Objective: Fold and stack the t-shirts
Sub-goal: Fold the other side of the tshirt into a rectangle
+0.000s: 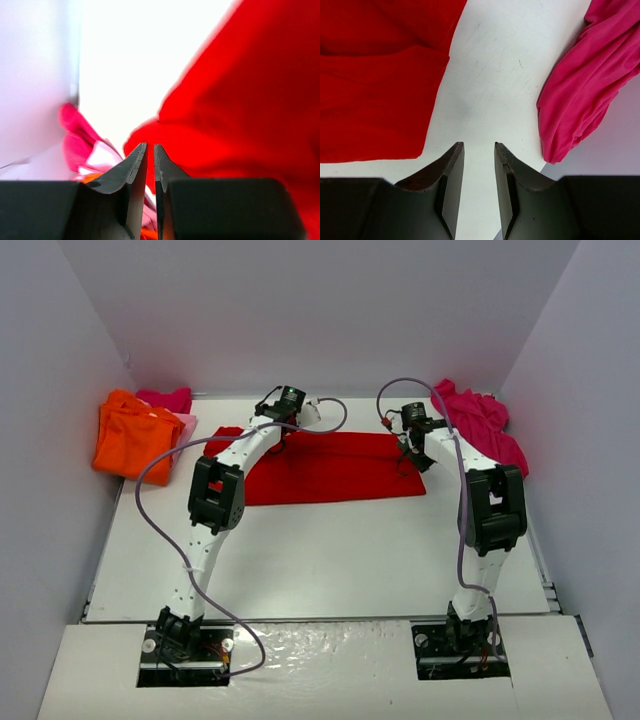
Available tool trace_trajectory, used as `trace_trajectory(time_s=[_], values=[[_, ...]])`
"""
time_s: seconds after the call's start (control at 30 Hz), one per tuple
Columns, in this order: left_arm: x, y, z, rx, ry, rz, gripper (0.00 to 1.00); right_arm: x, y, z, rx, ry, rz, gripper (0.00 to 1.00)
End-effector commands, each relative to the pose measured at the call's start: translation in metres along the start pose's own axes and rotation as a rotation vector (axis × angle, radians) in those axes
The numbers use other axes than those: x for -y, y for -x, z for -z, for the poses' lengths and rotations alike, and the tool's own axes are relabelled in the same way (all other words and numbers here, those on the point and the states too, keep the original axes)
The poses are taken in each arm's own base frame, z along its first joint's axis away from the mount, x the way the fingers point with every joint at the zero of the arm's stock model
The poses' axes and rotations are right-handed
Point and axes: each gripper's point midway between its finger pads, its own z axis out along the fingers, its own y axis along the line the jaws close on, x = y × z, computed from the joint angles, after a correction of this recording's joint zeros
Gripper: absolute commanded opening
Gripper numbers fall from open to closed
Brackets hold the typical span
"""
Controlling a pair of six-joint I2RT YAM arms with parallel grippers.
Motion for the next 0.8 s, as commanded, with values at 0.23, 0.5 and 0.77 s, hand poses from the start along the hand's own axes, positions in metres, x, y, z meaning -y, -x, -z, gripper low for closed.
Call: trace_trajectory(time_s=[0.23,0.5,0.77], values=[[-0.043,0.005,0.082,0.099,0.079,0.142,0.07,0.021,0.005,0.026,0.052,-0.075,-0.031,0.28],[0.008,-0.045,0.129,0.146,-0.038,0.119,0.09,0.027,0.012,0.040,0.085,-0.093,-0.047,0.28],[0.046,-0.057,0.152,0.195,-0.236,0.096,0.11,0.021,0.013,0.049,0.088,-0.104,-0.034,0.28]])
